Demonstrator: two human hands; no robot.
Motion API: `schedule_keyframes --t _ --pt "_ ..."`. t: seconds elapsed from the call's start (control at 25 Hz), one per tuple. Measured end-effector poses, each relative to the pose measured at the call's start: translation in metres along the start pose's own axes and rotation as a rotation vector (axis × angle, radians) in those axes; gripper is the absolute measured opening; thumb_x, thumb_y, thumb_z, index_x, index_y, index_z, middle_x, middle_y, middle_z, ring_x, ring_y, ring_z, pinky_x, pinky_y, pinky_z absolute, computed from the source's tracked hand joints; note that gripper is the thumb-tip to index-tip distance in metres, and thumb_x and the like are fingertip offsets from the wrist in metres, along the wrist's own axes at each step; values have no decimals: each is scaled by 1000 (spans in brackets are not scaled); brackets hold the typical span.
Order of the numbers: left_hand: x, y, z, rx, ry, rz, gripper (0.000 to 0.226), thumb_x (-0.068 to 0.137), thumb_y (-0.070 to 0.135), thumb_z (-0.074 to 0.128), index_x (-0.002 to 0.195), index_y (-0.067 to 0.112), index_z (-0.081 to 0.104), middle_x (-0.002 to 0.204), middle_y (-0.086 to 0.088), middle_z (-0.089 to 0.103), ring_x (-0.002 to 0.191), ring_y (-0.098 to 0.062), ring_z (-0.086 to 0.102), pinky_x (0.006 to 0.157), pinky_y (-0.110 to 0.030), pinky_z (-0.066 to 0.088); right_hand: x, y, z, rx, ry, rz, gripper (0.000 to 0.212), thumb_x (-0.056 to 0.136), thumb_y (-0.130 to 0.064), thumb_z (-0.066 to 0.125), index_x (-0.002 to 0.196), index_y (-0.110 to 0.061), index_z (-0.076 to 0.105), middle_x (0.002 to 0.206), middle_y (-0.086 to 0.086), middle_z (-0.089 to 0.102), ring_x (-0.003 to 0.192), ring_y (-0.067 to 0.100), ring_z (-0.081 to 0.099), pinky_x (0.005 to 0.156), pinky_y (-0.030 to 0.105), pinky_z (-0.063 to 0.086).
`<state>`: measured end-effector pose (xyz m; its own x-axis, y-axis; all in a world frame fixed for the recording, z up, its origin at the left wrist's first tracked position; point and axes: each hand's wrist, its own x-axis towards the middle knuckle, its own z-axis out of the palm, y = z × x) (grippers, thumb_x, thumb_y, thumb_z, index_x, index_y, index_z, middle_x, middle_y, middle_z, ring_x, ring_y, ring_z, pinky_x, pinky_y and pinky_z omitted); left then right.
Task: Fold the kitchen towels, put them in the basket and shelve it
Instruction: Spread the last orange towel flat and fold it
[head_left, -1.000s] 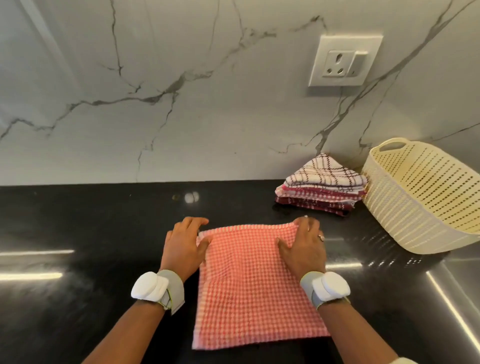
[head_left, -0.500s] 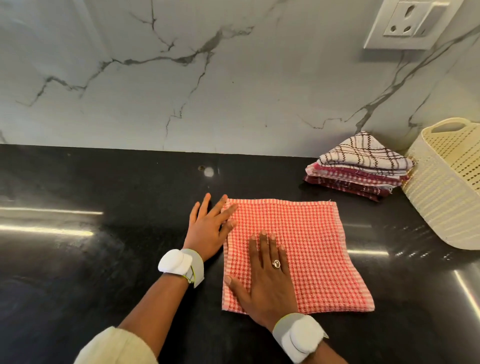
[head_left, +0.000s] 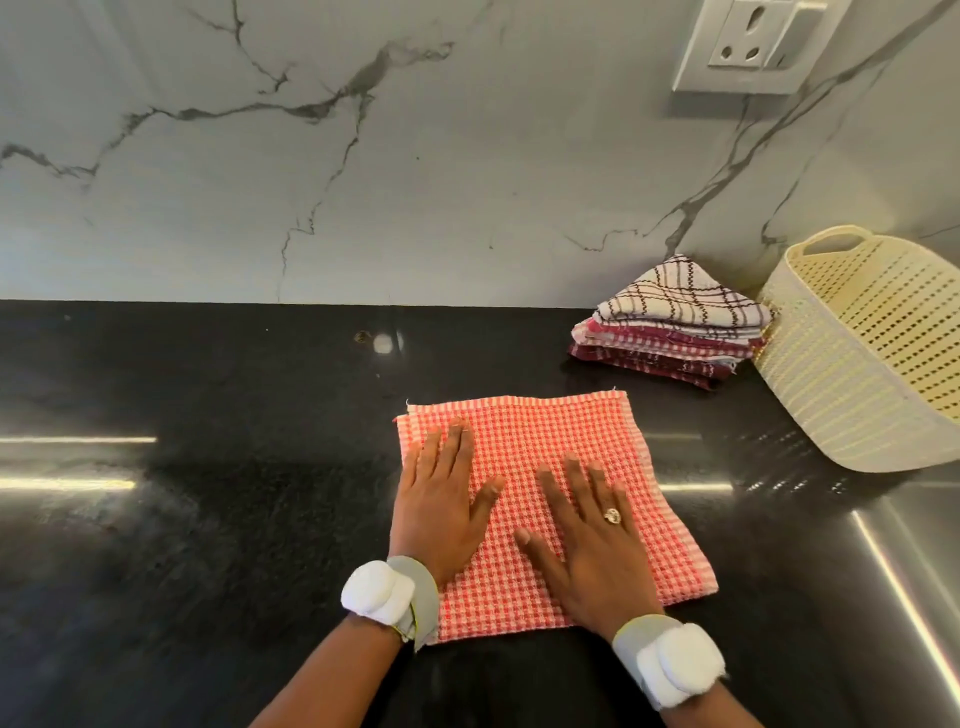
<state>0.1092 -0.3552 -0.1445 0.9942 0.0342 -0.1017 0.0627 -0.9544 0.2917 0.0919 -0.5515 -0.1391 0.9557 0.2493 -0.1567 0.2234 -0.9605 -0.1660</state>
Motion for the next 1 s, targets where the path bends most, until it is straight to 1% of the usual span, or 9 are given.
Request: schedule_keyframes --t 0.16,0.28,0.36,0.48,0.52,0.6,0.68,0.84,1.0 --pt "6 -4 -1 98 2 23 84 83 77 -4 152 30 -12 156 10 -19 146 -21 -16 115 -42 -15 -4 47 -7 1 15 155 83 81 -83 1 146 -38 -26 155 -5 -30 142 20 -30 116 40 -17" --pt "10 -7 -4 131 -30 30 86 81 80 -6 152 30 -12 157 8 -19 146 -22 -17 116 -45 -15 -9 54 -10 37 7 243 91 77 -86 0 149 -34 -22 159 -2 -23 145 21 -23 117 40 -13" --pt "7 -6 -9 98 -40 53 87 80 81 -8 152 32 -10 158 8 -18 144 -21 -21 115 -45 -17 -11 45 -18 140 58 322 97 78 -87 19 153 -29 -4 162 0 -4 149 25 -3 118 42 -1" --pt "-8 -14 -12 12 7 77 79 84 78 0 152 38 7 160 9 -11 142 -15 -24 113 -43 -22 -3 39 -35 357 149 472 92 75 -66 65 144 -22 24 148 9 30 136 31 35 110 46 31" --pt "-17 -19 -12 -5 25 82 77 84 78 0 151 40 12 160 11 -9 143 -14 -23 113 -43 -22 -1 41 -38 462 132 509 92 71 -57 74 141 -18 29 142 10 35 129 31 42 105 47 36" --pt "-31 -30 -11 -36 20 91 79 82 80 -1 149 43 16 159 13 -9 144 -12 -22 115 -42 -19 6 50 -43 628 76 545 93 66 -50 81 138 -14 35 131 9 47 116 29 53 98 46 45" --pt "-41 -37 -12 -79 -3 105 78 82 81 3 149 44 18 159 14 -7 144 -10 -20 116 -39 -15 17 58 -50 688 59 577 92 65 -51 82 136 -11 40 124 8 54 110 27 57 95 44 47" --pt "-52 -38 -12 -31 -39 124 72 83 80 9 147 48 16 158 17 -5 143 -7 -16 115 -36 -14 56 64 -64 567 94 575 89 69 -48 80 138 -8 42 138 13 45 124 34 49 100 42 42" --pt "-54 -40 -14 -85 -26 93 68 84 80 16 143 49 28 159 19 11 148 -9 0 119 -40 -5 96 63 -73 734 39 659 83 71 -32 84 135 2 43 137 18 51 123 36 51 97 39 43"
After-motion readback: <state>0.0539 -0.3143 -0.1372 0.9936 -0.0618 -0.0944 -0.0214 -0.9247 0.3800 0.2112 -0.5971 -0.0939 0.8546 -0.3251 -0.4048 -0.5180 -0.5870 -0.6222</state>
